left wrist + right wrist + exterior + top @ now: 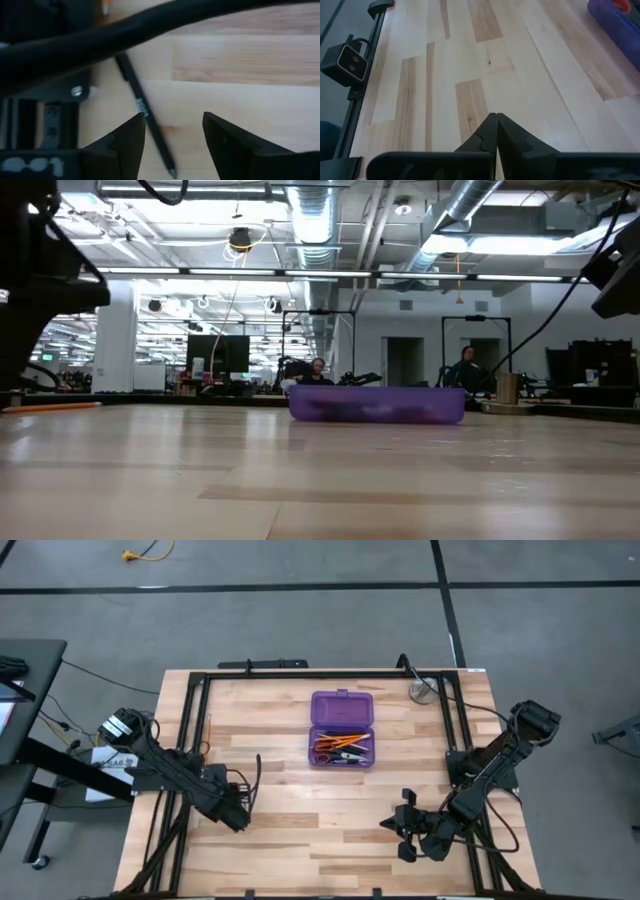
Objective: Pick & place school supplies into a supply box
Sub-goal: Put the black pen into the pencil box
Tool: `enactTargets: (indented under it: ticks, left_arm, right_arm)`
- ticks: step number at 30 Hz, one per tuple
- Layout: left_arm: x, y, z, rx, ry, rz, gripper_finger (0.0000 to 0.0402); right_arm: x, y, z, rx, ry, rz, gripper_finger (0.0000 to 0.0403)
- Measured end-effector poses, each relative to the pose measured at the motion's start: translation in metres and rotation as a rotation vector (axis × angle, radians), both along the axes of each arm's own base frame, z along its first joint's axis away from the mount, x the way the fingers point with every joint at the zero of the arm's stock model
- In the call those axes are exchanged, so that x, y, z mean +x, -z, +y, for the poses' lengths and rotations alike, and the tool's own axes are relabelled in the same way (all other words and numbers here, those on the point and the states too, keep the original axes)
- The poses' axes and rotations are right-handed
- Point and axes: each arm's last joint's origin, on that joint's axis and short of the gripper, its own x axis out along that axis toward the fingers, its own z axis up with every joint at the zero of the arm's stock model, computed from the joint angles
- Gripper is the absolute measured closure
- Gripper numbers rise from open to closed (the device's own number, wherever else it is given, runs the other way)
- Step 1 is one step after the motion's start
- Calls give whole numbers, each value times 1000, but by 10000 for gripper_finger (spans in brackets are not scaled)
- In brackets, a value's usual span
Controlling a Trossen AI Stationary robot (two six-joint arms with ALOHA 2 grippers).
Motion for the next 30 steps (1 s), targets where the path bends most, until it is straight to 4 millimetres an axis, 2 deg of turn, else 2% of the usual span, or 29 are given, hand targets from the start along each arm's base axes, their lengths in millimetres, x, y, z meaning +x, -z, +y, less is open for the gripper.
enactTargets:
  ticks: [4, 9, 13, 30]
  left_arm:
    - [-7, 12, 3, -41, -43, 46, 215]
    - [-10, 34, 6, -87, -51, -22, 227]
    - [-14, 44, 8, -107, -60, -39, 236]
    - [-7, 44, 22, -130, -143, -5, 244]
  right_arm:
    - [2, 0, -2, 1, 11, -1, 403]
    - [5, 0, -5, 2, 27, -1, 403]
    - [7, 0, -6, 2, 34, -1, 403]
    - [10, 0, -8, 17, 11, 27, 403]
